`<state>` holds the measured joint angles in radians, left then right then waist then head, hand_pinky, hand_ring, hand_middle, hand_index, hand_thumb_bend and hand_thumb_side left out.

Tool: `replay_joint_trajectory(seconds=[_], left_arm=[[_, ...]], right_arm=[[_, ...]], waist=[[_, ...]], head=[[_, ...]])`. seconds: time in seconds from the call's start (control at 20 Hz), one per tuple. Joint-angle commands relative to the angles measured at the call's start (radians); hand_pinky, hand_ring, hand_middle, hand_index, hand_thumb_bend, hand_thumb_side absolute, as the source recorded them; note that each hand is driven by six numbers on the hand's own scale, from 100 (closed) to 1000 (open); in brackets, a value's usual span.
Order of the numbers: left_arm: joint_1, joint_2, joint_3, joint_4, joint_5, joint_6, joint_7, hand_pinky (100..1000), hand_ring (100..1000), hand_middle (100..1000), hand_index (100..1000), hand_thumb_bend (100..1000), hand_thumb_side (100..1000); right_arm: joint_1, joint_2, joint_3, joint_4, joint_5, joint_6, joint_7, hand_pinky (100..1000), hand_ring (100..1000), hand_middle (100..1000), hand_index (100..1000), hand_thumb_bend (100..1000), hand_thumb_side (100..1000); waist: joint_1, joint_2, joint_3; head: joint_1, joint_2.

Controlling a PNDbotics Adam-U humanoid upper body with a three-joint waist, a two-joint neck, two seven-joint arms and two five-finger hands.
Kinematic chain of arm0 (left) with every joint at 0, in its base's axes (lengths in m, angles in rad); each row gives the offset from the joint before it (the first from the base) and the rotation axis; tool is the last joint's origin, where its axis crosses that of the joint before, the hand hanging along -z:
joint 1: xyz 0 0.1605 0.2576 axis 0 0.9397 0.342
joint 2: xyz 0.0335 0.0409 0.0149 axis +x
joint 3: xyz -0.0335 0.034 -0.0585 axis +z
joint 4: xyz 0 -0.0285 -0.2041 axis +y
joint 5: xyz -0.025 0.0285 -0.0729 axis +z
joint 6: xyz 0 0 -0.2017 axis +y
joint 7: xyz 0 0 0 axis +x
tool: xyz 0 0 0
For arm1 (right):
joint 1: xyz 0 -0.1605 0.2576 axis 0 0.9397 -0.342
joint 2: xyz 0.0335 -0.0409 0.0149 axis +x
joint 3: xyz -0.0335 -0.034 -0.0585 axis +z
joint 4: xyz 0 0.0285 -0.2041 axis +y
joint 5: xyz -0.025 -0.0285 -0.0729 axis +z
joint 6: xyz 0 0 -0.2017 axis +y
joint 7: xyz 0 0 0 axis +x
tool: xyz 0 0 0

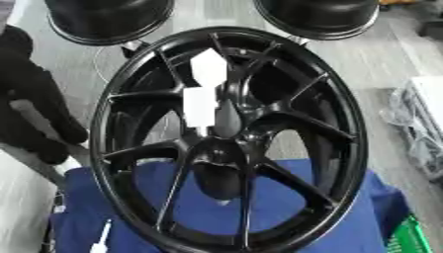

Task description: Pull the pin out of the wheel hub.

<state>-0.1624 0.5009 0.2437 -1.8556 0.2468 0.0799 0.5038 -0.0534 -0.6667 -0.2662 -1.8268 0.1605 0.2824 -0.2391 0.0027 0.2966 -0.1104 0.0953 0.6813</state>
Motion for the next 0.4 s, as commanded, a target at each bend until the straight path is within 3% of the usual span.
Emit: replay_joint_trajectory(seconds=[0.05, 0.2, 0.3, 0.4], left_arm=[[-0.009, 0.019, 0.012, -0.02, -0.001, -0.002, 0.003, 639, 741, 691, 721, 197, 869], [-0.008, 0.018, 0.011, -0.02, -0.002, -0.001, 0.004, 639, 740, 691, 720, 197, 869], [-0.01, 0.018, 0.01, -0.02, -0.001, -0.001, 0.003, 638, 740, 691, 720, 198, 868], [-0.014, 0.016, 0.007, -0.02, 0.001, -0.001, 0.001, 638, 741, 691, 720, 199, 867]], right_arm=[[-0.011, -0.016, -0.02, -0.001, -0.021, -0.014, -0.032, 829, 873, 949, 994, 376, 559], [-0.021, -0.014, -0.019, -0.013, -0.056, -0.032, -0.071, 818, 856, 929, 982, 313, 517], [-0.035, -0.01, -0.009, -0.051, -0.122, -0.069, -0.116, 811, 829, 888, 955, 153, 508], [-0.055, -0.011, 0.012, -0.093, -0.22, -0.121, -0.167, 804, 801, 859, 928, 100, 499]], waist=[[-0.003, -0.015, 0.001], [-0.004, -0.016, 0.002], [-0.004, -0.017, 0.003], [-0.004, -0.019, 0.005]], head=[[-0.003, -0.011], [-0.004, -0.009], [-0.006, -0.007], [-0.011, -0.007]])
